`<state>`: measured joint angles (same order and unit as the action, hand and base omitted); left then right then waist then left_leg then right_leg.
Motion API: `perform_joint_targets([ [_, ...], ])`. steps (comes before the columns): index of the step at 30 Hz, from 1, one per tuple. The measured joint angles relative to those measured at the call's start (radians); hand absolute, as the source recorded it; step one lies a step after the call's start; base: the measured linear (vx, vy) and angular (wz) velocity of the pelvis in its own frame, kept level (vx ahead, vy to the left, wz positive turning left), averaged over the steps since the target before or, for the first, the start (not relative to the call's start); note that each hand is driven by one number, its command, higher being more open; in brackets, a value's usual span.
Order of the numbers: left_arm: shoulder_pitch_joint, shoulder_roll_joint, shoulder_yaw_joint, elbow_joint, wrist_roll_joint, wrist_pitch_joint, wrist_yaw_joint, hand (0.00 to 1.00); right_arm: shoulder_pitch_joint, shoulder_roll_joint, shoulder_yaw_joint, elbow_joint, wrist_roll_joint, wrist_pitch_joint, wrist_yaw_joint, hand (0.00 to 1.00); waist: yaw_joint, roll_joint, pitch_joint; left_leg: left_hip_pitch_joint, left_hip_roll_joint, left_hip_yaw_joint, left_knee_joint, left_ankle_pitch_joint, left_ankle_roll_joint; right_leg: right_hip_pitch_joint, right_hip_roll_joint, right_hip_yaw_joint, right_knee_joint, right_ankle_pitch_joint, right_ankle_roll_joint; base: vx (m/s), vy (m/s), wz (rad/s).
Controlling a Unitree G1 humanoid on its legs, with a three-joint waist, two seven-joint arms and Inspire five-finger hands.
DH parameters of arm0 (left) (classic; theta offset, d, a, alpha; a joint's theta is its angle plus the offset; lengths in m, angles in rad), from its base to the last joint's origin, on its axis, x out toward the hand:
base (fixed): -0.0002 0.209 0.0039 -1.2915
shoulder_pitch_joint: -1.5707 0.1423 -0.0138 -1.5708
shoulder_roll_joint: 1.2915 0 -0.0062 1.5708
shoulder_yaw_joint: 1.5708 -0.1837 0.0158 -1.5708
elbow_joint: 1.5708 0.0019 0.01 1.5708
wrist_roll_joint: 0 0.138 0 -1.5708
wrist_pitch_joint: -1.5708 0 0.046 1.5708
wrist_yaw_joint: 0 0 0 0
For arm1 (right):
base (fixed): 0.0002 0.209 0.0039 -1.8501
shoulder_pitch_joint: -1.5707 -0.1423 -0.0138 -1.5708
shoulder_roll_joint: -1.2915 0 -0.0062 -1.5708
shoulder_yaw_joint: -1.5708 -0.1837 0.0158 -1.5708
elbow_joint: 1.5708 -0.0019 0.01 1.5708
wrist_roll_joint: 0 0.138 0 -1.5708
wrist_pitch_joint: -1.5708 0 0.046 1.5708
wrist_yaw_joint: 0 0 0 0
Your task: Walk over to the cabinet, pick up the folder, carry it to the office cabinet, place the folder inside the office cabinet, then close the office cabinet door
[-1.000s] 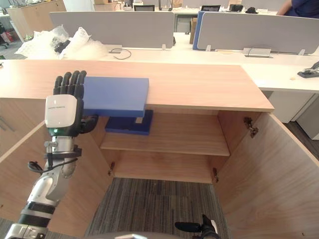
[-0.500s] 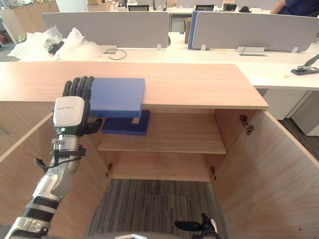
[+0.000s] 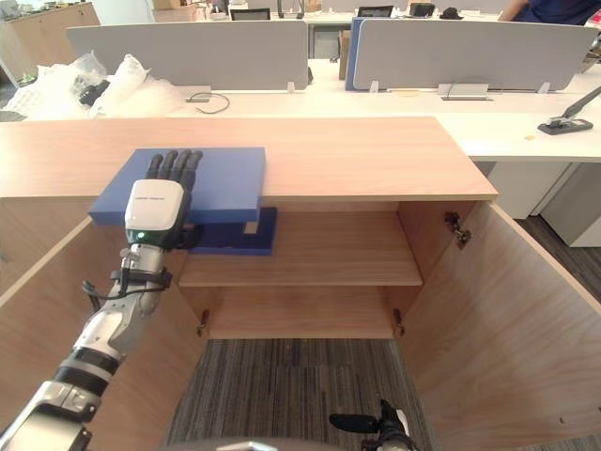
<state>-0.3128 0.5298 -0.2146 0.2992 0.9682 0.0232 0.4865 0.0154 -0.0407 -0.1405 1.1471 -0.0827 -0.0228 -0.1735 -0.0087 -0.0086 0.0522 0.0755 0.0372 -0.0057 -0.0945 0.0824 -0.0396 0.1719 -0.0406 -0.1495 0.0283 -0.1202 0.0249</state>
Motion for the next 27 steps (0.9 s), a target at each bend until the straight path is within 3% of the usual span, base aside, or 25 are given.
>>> perform_joint_targets([
  [4,-0.019,0.000,-0.014,0.050,0.000,-0.001,-0.014,1.00,-0.002,-0.004,0.001,-0.001,0.000,0.000,0.000,1.00,-0.001,0.004,0.002,-0.003,0.002,0.016,0.000,0.000,0.000,-0.009,0.001,0.013,0.000,0.003,-0.002,-0.01,0.003,-0.11],
  [5,-0.020,0.000,-0.014,0.069,0.000,0.000,-0.015,0.00,-0.002,-0.004,0.001,-0.001,0.000,0.000,0.000,1.00,-0.002,0.005,0.003,-0.003,0.003,0.020,0.000,0.000,0.000,-0.013,0.002,0.021,0.000,0.006,-0.002,-0.02,0.005,-0.14],
  [13,-0.109,0.004,-0.019,0.157,-0.010,0.004,-0.011,0.00,-0.002,-0.006,0.000,-0.002,0.000,0.000,-0.001,1.00,-0.006,0.005,0.003,0.001,0.003,0.024,0.000,0.000,0.000,-0.014,0.002,0.025,0.003,0.012,-0.001,-0.02,0.003,-0.02],
  [19,-0.188,0.017,-0.012,0.175,-0.019,0.009,0.047,0.00,-0.003,-0.008,0.001,-0.001,0.000,0.000,-0.001,1.00,-0.008,0.006,0.002,0.006,0.001,0.029,0.000,0.000,0.000,-0.012,-0.001,0.030,0.001,0.013,-0.001,-0.02,0.005,-0.02],
  [27,-0.185,0.017,-0.013,0.153,-0.015,0.024,0.040,0.00,-0.008,-0.008,0.001,-0.001,0.000,0.000,-0.001,1.00,-0.021,0.006,0.002,0.004,-0.001,0.025,0.000,-0.001,0.000,-0.005,-0.001,0.025,-0.011,0.013,0.000,0.00,-0.003,0.01],
])
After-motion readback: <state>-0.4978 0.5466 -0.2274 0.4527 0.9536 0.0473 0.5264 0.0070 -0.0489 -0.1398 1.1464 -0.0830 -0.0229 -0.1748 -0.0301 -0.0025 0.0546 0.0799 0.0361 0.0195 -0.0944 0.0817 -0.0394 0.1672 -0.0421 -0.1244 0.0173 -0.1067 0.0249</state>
